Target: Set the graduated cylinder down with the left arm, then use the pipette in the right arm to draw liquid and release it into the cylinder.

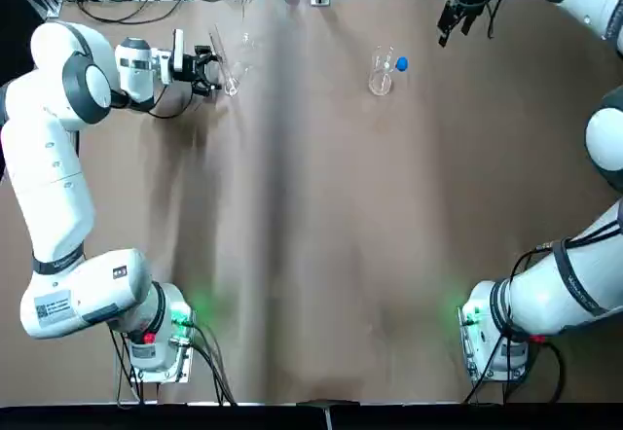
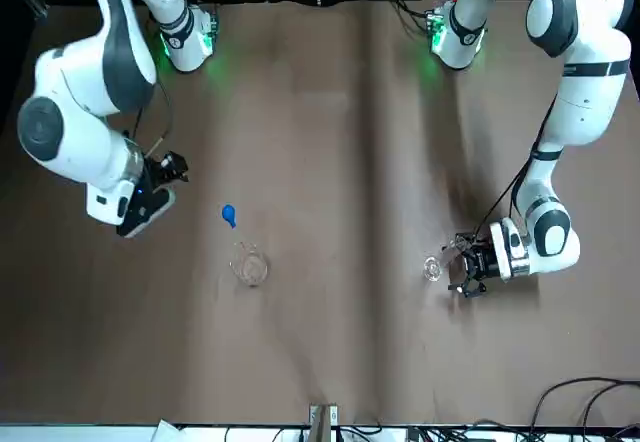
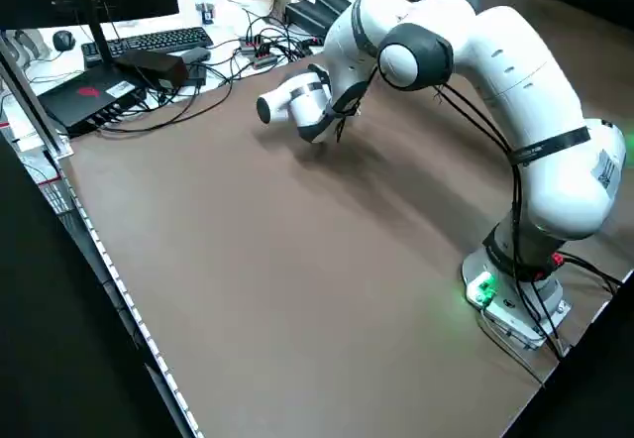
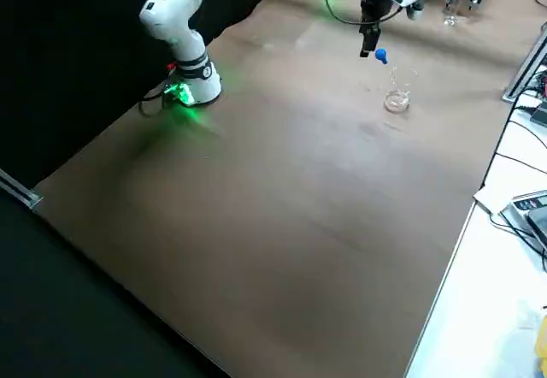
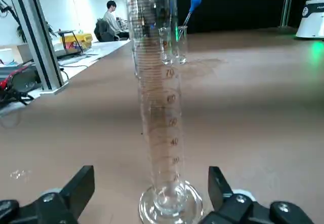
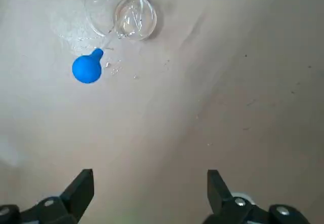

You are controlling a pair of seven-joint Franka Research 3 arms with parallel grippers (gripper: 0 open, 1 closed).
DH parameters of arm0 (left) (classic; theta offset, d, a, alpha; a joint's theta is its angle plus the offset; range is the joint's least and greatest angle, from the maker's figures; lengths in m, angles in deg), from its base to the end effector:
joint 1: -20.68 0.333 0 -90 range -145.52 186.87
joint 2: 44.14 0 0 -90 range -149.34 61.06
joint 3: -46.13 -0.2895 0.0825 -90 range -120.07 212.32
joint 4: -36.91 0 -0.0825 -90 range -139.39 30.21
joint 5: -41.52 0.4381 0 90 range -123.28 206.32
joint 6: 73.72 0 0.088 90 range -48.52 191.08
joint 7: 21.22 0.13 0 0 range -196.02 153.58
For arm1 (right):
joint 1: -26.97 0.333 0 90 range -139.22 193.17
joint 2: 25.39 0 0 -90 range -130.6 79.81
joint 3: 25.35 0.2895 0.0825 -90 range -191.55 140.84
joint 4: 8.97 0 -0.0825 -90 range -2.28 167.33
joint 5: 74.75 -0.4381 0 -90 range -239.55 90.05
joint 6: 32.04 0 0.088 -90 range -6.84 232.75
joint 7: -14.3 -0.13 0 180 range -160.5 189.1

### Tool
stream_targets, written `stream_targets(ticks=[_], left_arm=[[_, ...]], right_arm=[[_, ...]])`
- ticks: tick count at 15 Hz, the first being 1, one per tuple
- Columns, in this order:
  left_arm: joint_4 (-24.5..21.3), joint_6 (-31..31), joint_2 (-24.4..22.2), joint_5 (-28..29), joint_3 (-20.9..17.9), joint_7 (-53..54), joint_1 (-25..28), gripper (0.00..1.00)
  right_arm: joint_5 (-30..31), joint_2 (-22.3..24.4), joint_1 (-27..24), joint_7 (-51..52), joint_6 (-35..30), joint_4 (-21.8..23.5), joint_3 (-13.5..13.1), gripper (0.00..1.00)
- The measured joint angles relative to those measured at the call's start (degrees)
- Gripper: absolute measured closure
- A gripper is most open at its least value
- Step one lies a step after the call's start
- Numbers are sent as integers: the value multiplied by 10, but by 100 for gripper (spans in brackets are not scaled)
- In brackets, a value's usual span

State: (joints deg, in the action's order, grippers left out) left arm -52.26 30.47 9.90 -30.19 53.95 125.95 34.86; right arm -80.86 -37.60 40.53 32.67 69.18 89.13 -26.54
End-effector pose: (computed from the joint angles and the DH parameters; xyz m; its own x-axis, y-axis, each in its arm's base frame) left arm 0.6694 -0.0216 0.0370 -0.0861 -0.2802 0.9561 -0.9941 -0.0386 -0.1009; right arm 0.6303 0.1508 0.3821 0.8634 0.4900 -0.1207 0.4737 -0.8694 -0.1407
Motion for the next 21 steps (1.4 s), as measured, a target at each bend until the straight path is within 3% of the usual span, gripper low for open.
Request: stream_targets(ticks=[7,10,12,13,15,16,18,20,21], left_arm=[[0,-3,8,-25,1,5,-18,7],[0,-3,12,-25,1,9,-20,31],[0,-3,13,-25,1,11,-20,34],[0,-3,13,-25,1,12,-20,44],[0,-3,13,-25,1,12,-20,46],[0,-3,13,-25,1,12,-20,55],[0,-3,13,-25,1,12,-20,56],[0,-3,13,-25,1,12,-20,61],[0,-5,13,-25,1,12,-20,65]], right_arm=[[-130,-30,12,-18,81,0,0,4],[-177,-30,13,-20,123,1,0,1],[-187,-30,14,-26,149,5,0,2],[-188,-29,15,-33,163,12,0,3],[-189,-23,21,-41,205,41,0,7],[-190,-16,26,-46,233,64,0,8],[-191,1,40,-68,282,113,0,11],[-191,17,54,-80,297,147,0,15],[-191,24,58,-83,299,159,0,22]])
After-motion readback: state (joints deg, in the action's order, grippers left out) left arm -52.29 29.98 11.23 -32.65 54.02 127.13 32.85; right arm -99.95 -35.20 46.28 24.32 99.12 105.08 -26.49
